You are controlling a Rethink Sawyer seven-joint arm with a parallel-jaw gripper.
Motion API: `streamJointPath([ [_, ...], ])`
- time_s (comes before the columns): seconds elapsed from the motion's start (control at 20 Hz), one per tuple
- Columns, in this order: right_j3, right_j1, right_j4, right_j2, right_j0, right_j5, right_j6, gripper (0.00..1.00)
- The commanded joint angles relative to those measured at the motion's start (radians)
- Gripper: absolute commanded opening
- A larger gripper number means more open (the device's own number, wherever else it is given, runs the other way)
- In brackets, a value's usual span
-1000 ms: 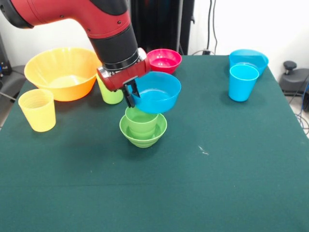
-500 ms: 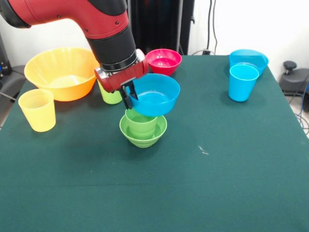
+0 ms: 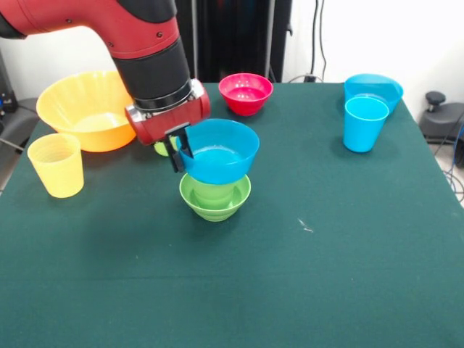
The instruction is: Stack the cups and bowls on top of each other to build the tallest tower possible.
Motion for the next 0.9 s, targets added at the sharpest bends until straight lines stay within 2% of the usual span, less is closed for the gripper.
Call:
streamJointPath([
  [0.05, -0.078, 0.037, -0.041, -0.034, 0.026, 0.052, -0.117, 0.0],
  [0.45, -0.06, 0.026, -0.066, -0.037, 0.035, 0.033, -0.125, 0.0],
  [0.65, 0.003, -0.003, -0.061, -0.055, 0.04, -0.036, -0.022, 0.0],
  [0.9, 0.026, -0.005, -0.064, -0.058, 0.043, -0.029, -0.022, 0.0],
])
